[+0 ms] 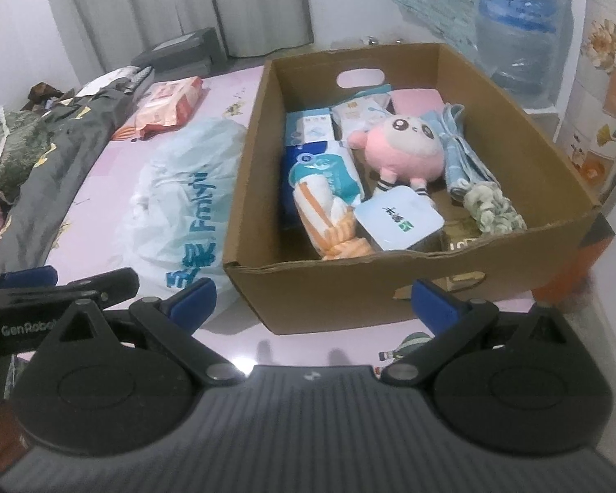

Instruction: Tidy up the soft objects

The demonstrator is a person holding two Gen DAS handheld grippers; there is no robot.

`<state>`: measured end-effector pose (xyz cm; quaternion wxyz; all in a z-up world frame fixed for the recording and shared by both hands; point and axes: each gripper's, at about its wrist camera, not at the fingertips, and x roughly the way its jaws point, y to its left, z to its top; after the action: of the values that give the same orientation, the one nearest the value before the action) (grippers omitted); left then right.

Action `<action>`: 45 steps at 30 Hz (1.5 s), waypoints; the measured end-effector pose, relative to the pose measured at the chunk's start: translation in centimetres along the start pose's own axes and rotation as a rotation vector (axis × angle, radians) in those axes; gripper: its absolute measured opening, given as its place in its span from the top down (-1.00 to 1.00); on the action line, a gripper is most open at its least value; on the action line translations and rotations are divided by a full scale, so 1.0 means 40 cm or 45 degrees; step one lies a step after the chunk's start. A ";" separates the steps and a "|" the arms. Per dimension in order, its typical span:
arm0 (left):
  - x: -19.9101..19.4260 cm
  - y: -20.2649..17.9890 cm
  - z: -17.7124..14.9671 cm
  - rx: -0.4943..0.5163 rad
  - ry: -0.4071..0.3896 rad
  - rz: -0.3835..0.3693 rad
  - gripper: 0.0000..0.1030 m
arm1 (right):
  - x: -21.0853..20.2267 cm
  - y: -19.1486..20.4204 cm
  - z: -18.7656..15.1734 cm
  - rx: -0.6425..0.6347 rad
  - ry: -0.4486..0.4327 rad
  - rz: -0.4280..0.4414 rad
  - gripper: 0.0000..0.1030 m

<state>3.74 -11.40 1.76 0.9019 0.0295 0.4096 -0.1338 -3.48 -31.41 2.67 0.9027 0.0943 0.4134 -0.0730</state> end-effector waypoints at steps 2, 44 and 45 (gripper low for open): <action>0.000 -0.004 -0.001 0.004 0.001 0.001 -1.00 | -0.001 -0.003 -0.002 0.007 0.003 -0.001 -0.98; 0.006 -0.017 -0.002 0.007 0.013 -0.018 -0.99 | -0.010 -0.018 -0.007 0.015 0.011 -0.037 -0.98; 0.007 -0.016 -0.003 0.006 0.014 -0.019 -0.99 | -0.007 -0.017 -0.007 0.014 0.013 -0.036 -0.98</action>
<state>3.67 -12.06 1.52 0.8986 0.0294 0.4144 -0.1414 -4.02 -31.99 2.63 0.8990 0.0937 0.4188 -0.0877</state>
